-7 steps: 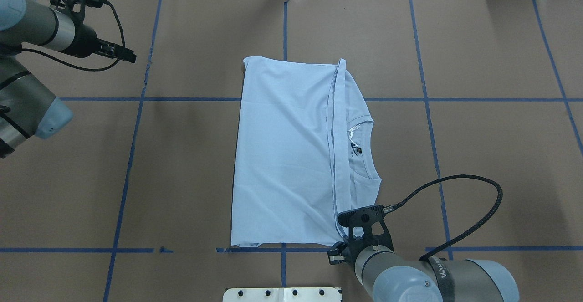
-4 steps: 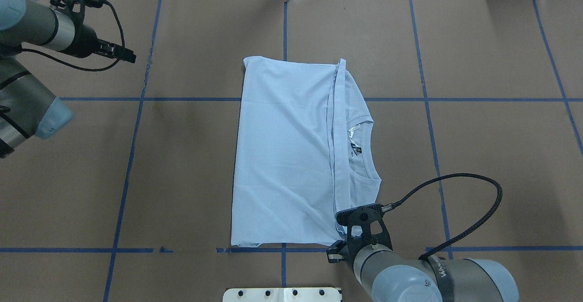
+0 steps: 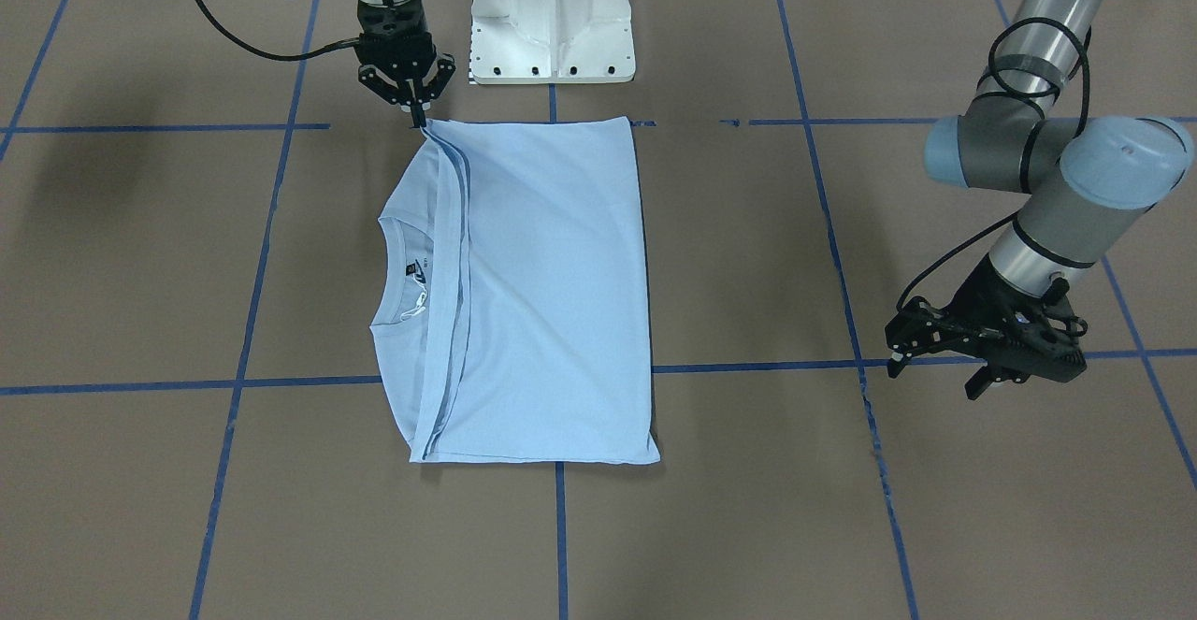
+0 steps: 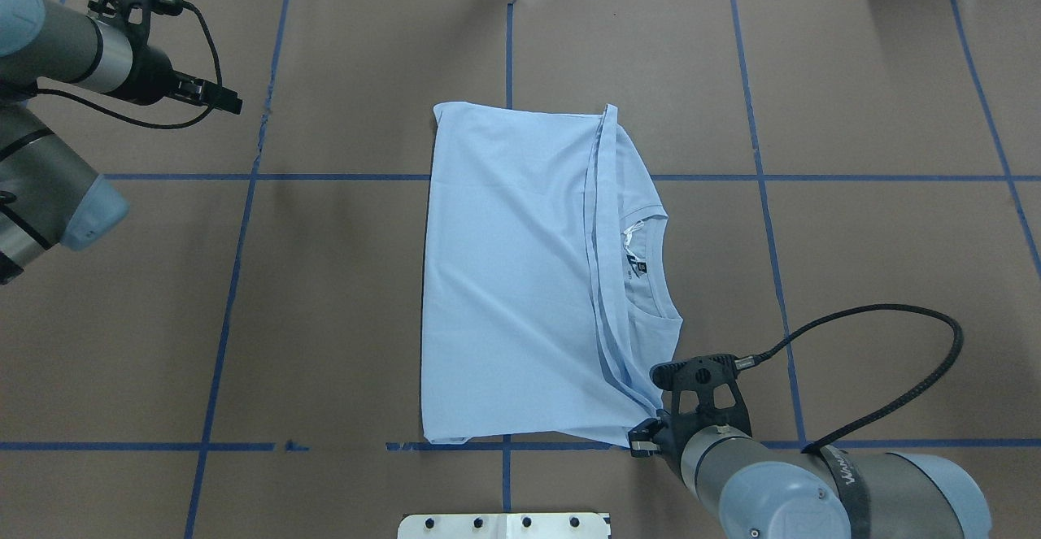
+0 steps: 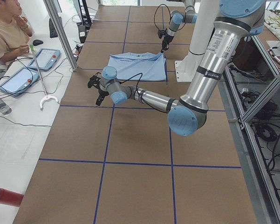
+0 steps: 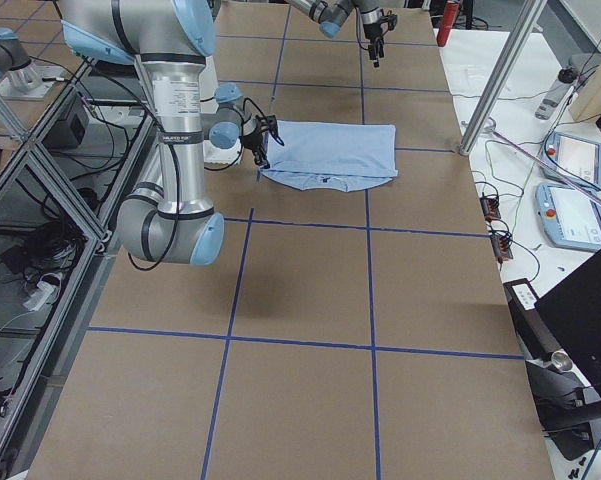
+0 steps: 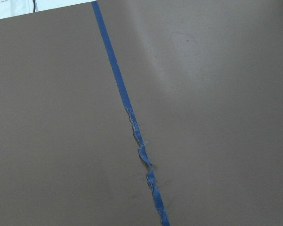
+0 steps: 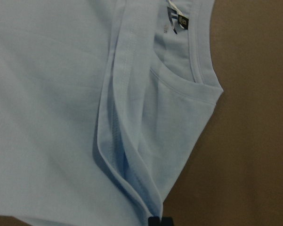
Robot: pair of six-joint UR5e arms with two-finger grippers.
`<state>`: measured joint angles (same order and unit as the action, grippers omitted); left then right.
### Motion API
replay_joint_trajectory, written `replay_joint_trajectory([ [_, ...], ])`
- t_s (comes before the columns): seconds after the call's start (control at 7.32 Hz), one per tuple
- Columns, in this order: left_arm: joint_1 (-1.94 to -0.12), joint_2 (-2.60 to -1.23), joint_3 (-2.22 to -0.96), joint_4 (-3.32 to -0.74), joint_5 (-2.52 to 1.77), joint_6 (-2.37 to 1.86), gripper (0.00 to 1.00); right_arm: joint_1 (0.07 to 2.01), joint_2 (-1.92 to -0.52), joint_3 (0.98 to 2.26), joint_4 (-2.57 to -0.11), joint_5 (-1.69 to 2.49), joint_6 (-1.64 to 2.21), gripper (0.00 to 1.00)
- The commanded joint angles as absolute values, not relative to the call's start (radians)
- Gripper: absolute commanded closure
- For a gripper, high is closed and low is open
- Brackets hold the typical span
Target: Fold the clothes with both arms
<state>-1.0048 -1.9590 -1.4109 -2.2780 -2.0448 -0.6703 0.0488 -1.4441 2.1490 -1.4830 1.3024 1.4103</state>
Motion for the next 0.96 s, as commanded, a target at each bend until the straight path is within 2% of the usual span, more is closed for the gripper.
replay_joint_trajectory([
  [0.0, -1.005, -1.959, -1.411, -2.278, -2.045, -0.67, 0.0, -0.02, -1.489, 2.161, -1.482, 1.275, 1.604, 1.0],
  [0.14, -1.005, -1.959, -1.411, -2.278, -2.045, -0.67, 0.0, -0.031, -1.488, 2.16, -1.482, 1.272, 1.633, 0.73],
  [0.27, -1.005, -1.959, -1.411, -2.278, -2.045, -0.67, 0.0, -0.04, -1.485, 2.157, -1.482, 1.272, 1.634, 0.01],
  [0.55, -1.005, -1.959, -1.413, -2.278, -2.045, -0.67, 0.0, 0.026, -1.453, 2.158, -1.477, 1.319, 1.538, 0.0],
  [0.82, -1.003, -1.959, -1.411, -2.278, -2.045, -0.67, 0.0, 0.13, -1.347, 2.09, -1.483, 1.382, 1.317, 0.0],
])
